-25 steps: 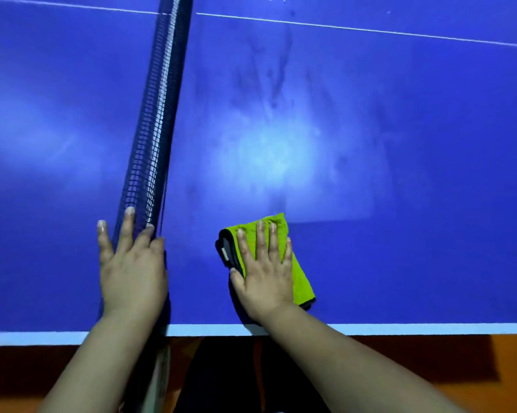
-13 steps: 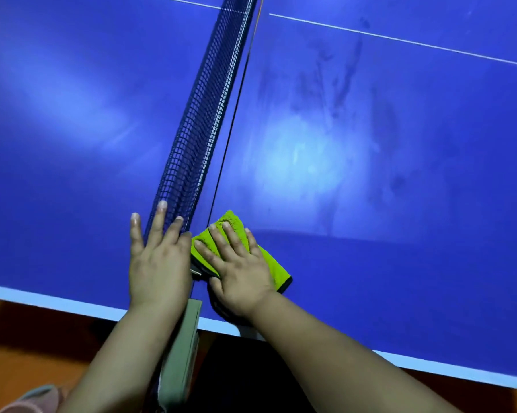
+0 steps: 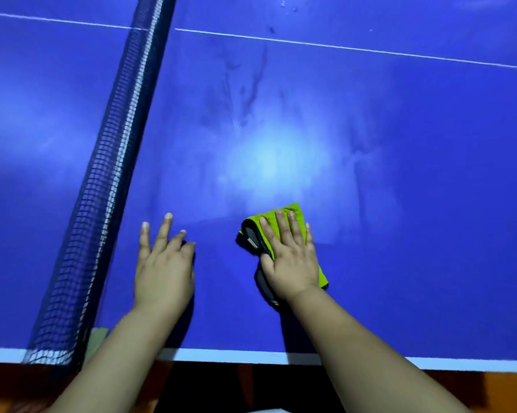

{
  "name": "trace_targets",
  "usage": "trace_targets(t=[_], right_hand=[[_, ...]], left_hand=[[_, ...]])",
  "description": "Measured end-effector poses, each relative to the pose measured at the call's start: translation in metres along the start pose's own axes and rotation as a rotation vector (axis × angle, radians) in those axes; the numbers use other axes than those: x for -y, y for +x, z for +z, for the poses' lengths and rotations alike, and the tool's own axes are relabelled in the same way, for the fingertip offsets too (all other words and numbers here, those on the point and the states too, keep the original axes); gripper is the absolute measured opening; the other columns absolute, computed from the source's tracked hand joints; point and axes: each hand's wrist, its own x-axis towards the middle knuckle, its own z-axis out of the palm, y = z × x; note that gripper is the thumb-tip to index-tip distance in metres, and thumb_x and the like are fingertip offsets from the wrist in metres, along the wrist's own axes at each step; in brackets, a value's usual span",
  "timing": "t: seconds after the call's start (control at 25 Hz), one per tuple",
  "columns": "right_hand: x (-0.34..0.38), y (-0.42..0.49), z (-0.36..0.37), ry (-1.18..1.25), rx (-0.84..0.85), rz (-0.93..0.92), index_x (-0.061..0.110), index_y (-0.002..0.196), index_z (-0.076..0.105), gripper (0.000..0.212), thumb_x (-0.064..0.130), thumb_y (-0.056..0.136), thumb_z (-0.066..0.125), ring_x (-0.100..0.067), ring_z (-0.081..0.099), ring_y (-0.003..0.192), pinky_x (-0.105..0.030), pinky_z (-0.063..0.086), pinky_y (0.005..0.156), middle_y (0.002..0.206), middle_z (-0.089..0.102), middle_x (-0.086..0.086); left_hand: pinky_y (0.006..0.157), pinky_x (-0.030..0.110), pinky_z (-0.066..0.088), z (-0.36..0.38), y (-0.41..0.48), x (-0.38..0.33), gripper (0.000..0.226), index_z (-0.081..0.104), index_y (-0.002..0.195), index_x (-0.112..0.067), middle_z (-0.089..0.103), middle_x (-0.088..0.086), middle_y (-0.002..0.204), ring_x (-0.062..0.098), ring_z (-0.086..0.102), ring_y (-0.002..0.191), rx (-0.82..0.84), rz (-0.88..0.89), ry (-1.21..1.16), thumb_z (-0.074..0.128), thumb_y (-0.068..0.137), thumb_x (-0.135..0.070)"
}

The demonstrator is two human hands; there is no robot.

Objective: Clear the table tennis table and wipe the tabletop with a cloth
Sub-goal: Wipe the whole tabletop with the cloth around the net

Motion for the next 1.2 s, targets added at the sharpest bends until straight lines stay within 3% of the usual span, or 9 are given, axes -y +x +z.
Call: trace_targets(t=[0.08,0.2,0.4,0.56,0.72,0.84,1.04,1.2], right_hand=[[-0.05,-0.002,-0.006,0.017,-0.006,0.094,0.034,0.15,0.019,0.074,0.04,0.078,0.035,-0.022,0.013,0.147,-0.046,0.008,0.115,0.158,0.022,0.0],[-0.107,-0.01,-0.017,0.039,0.002,0.186,0.036,0.149,0.024,0.072,0.04,0.078,0.034,-0.019,0.007,0.147,-0.043,0.005,0.116,0.159,0.021,0.002],[-0.214,-0.022,-0.039,0.055,0.0,0.354,0.037,0.149,0.024,0.069,0.04,0.081,0.032,-0.019,0.005,0.148,-0.041,0.004,0.118,0.16,0.018,0.001],[-0.237,-0.019,-0.046,0.076,0.006,0.478,0.037,0.149,0.019,0.071,0.038,0.082,0.039,-0.021,0.005,0.148,-0.042,0.006,0.118,0.16,0.015,0.0],[-0.193,0.006,-0.039,0.067,0.022,0.691,0.033,0.152,0.014,0.067,0.037,0.094,0.048,-0.027,0.0,0.149,-0.048,0.002,0.117,0.161,0.005,-0.009],[-0.135,0.029,-0.034,0.035,0.041,0.705,0.032,0.153,0.01,0.071,0.04,0.094,0.048,-0.029,-0.002,0.148,-0.05,0.002,0.117,0.161,0.002,-0.012],[0.023,0.061,-0.006,-0.063,0.046,0.328,0.022,0.149,0.033,0.073,0.047,0.08,0.036,-0.036,0.019,0.145,-0.055,0.01,0.113,0.156,0.024,-0.018],[0.124,0.075,0.006,-0.064,0.103,0.081,0.024,0.149,0.032,0.077,0.049,0.076,0.032,-0.035,0.016,0.146,-0.056,0.012,0.114,0.156,0.024,-0.017]], left_hand=[[0.113,0.043,-0.005,0.001,0.017,-0.039,0.017,0.072,0.082,-0.007,0.069,0.014,0.105,0.037,0.043,0.129,0.003,0.038,-0.027,0.077,0.066,-0.006],[0.113,0.043,-0.003,0.003,0.039,-0.088,0.018,0.071,0.082,-0.009,0.069,0.012,0.106,0.036,0.043,0.13,0.003,0.085,-0.056,0.077,0.065,-0.007],[0.109,0.048,0.009,0.007,0.067,-0.171,0.026,0.071,0.081,-0.013,0.067,0.01,0.109,0.035,0.044,0.129,0.025,0.194,-0.129,0.081,0.057,-0.01],[0.109,0.049,0.011,0.011,0.075,-0.179,0.035,0.071,0.087,-0.012,0.066,0.012,0.113,0.036,0.045,0.128,0.062,0.207,-0.153,0.082,0.054,-0.01],[0.111,0.046,0.007,0.006,0.083,-0.115,0.038,0.07,0.091,-0.007,0.064,0.016,0.115,0.037,0.043,0.129,0.037,0.107,-0.13,0.082,0.055,-0.008],[0.114,0.041,-0.005,-0.001,0.098,-0.037,0.033,0.07,0.092,-0.003,0.064,0.019,0.113,0.039,0.039,0.13,0.024,-0.006,-0.059,0.079,0.061,-0.006],[0.112,0.045,-0.013,-0.006,0.097,0.073,0.02,0.069,0.09,0.0,0.063,0.022,0.116,0.039,0.032,0.134,0.062,-0.09,0.065,0.072,0.07,-0.002],[0.113,0.046,-0.015,-0.006,0.091,0.126,0.026,0.069,0.092,-0.001,0.061,0.021,0.118,0.04,0.029,0.136,0.047,-0.15,0.08,0.071,0.066,0.002]])
